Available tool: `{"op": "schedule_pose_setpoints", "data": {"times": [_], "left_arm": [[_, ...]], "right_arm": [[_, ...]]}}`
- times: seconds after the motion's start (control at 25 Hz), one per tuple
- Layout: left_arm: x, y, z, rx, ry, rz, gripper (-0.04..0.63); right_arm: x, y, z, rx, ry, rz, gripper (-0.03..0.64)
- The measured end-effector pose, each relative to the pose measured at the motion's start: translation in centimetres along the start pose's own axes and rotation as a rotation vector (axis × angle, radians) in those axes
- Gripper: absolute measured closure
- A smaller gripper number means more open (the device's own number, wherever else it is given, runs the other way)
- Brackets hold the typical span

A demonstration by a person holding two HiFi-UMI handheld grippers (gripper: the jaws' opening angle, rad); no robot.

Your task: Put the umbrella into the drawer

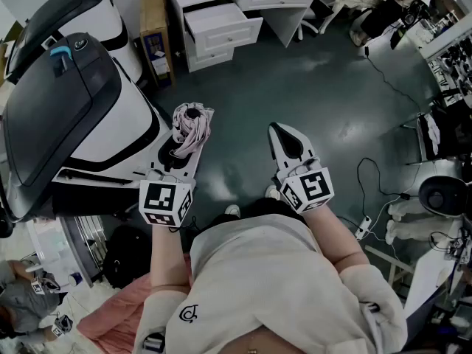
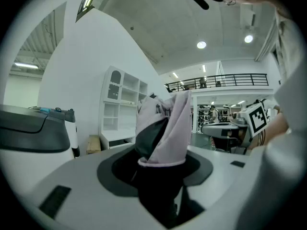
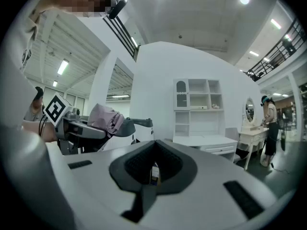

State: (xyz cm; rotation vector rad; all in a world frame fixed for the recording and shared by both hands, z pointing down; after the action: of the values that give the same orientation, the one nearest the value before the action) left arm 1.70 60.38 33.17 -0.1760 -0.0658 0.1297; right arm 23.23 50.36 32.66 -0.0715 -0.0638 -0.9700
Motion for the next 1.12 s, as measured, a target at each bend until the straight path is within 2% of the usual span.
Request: {"op": "schedule_pose_setpoints", "data": {"times": [0.44,0.68,0.96,1.12], "left_arm": [[2.1,0.5,-0.2,-0.009,-0.015,0.011,0.379],[2.1,0.0,-0.2,-0.013,-0.012,0.0,0.377],[1.4,-2.2,0.2,-0.04,-0.014,-0.017,0.377],[0.5,-5.0,0.2,-0.061,-0.023,-0.056,0.377]], "right_arm": [[0.3,1.6,-0.3,0.003,-0.011,-0.004,0.612],[0.7,1.7,-0.5,0.038,-0.032,-0.02,0.611],[2.8,-0.5,0.7,0.02,-0.059,-0.025,0.609],[5.5,-3.3,1.1,0.014,-0.069,-0.062,0.609]]}}
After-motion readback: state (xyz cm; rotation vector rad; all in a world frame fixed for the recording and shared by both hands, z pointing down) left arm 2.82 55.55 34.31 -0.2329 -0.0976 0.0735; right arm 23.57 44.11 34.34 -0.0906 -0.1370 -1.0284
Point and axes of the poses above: the fingertips, and each gripper's own axes: y backward along the fingers, x to its right, z out of its underside, the point moved 5 cm from there along y, backward along the fingers, and after that the axes turned 6 degrees about -y, right-handed, at the moved point
